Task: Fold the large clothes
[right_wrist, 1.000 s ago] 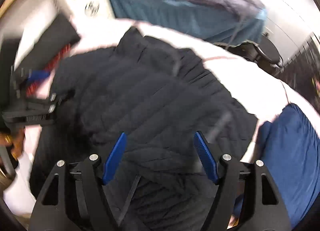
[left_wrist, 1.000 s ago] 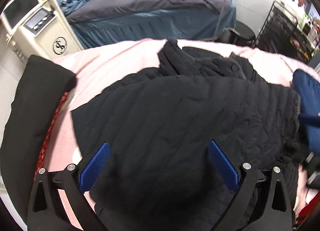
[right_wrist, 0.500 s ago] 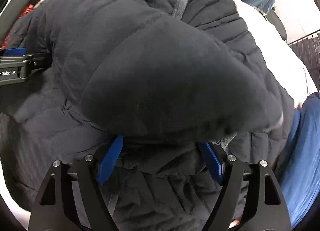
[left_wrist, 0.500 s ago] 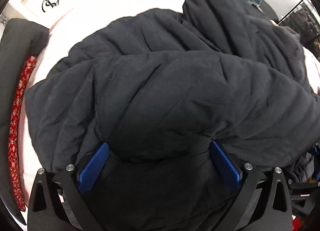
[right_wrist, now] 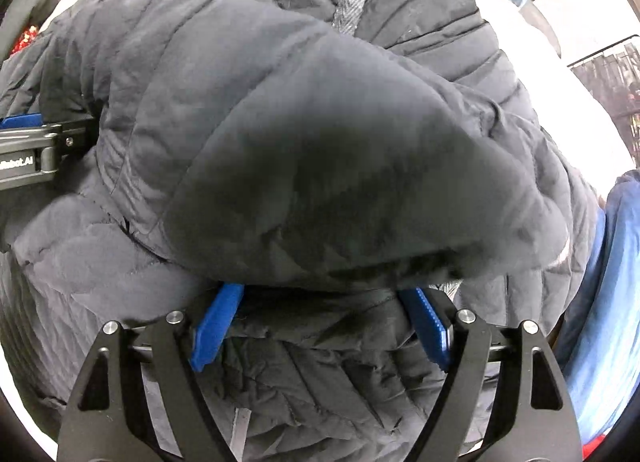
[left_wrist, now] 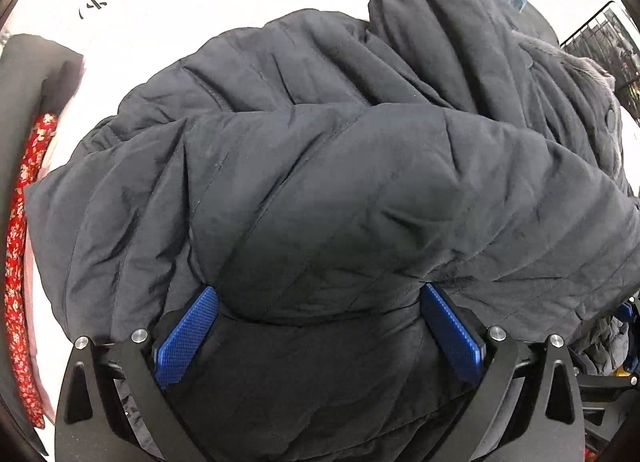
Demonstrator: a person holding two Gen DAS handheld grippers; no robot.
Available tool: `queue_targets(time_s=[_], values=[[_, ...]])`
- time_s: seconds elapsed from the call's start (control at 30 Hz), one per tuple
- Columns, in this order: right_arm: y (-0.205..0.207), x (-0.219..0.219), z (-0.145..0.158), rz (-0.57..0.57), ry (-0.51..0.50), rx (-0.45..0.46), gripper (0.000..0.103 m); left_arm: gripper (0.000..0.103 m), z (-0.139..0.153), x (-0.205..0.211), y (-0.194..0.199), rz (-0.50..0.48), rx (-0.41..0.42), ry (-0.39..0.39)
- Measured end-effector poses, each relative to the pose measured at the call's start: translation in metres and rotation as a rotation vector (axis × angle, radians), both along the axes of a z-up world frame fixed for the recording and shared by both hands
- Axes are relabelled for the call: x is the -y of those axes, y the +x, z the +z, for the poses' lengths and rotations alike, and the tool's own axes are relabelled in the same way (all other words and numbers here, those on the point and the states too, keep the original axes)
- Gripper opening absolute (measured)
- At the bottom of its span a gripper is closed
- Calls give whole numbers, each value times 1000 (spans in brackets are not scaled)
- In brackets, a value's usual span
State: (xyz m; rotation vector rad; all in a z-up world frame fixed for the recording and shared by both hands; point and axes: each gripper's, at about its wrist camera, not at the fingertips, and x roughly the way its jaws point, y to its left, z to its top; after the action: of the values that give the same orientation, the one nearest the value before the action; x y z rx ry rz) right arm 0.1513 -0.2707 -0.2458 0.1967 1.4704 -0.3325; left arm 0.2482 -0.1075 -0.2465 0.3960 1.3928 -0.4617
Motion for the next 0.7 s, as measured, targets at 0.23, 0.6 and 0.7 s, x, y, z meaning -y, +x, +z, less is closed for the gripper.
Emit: queue_targets(time_s=[0.23, 0.6, 0.7], values=[[-28, 1, 34, -111, 25, 58, 79, 98, 28, -34, -38, -22, 135, -57], [-167, 8, 80, -167, 125, 239, 79, 97, 71, -151, -116, 85, 190, -14], [-226, 8, 68, -225, 180, 240, 79, 97, 67, -195, -139, 119, 165, 30]])
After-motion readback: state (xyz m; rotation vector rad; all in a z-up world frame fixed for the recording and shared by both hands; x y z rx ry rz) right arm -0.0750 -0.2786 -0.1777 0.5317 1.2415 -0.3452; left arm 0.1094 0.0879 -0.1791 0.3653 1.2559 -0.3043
